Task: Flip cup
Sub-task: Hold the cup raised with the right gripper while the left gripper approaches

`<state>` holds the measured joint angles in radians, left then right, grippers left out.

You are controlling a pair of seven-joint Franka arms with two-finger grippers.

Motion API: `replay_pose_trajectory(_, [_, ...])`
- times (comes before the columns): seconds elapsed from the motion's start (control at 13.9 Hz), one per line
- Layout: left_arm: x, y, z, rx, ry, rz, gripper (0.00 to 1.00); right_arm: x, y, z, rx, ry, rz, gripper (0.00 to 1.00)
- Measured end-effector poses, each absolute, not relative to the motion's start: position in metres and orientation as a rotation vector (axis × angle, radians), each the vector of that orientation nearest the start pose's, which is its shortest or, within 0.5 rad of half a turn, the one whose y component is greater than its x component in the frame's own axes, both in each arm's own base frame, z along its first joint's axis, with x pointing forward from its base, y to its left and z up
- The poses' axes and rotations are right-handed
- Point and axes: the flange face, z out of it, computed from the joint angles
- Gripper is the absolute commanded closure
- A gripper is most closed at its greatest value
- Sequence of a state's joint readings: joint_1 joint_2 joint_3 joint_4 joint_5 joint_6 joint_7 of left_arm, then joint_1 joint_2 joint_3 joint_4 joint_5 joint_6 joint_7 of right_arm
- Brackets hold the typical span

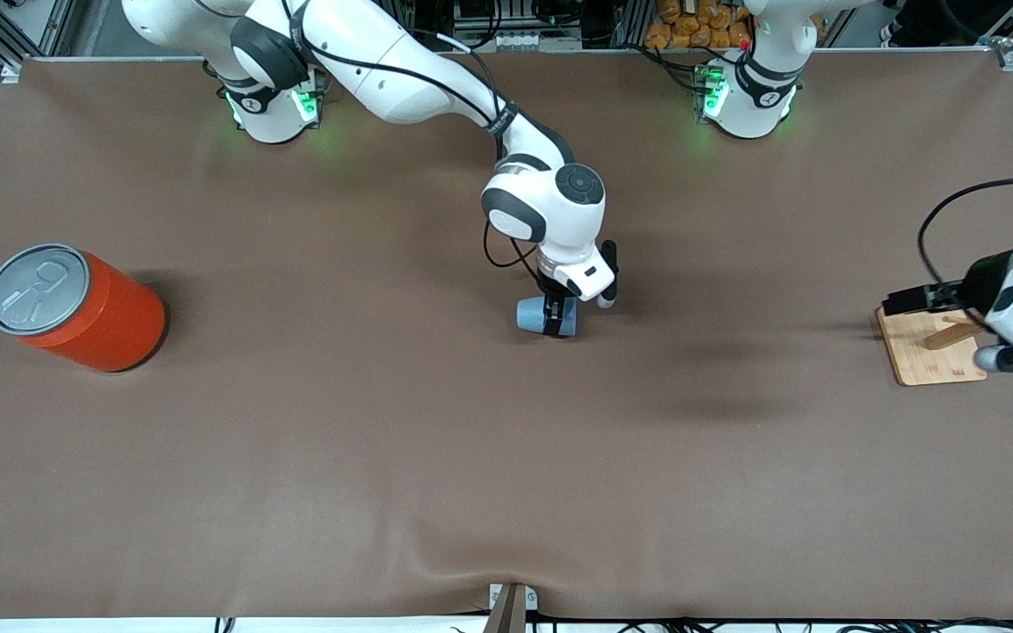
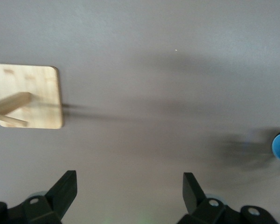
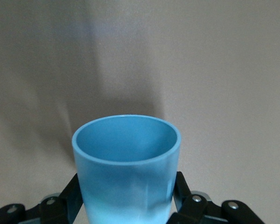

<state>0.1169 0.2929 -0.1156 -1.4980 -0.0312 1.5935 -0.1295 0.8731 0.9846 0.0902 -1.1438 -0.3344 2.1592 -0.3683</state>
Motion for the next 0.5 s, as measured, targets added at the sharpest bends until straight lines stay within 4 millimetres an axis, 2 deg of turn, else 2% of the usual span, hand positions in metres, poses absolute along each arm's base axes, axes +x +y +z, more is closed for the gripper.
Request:
replay_pose_trajectory(0.07, [0.631, -0.009, 0.483, -3.151, -0.226, 0.308, 0.0, 0.468, 0.613, 0.204, -2.466, -2.231, -0.157, 0.01])
replay_pose_trajectory(0.29, [0.636, -0.049, 0.487, -3.094, -0.19, 0.219, 0.0, 0.468, 0.613, 0.203, -2.48, -2.215, -0.155, 0.0])
replay_pose_trajectory(0.5, [0.637, -0.056, 0.486, -3.173, -0.233, 0.241, 0.0, 0.468, 0.613, 0.202, -2.49, -2.203, -0.157, 0.0])
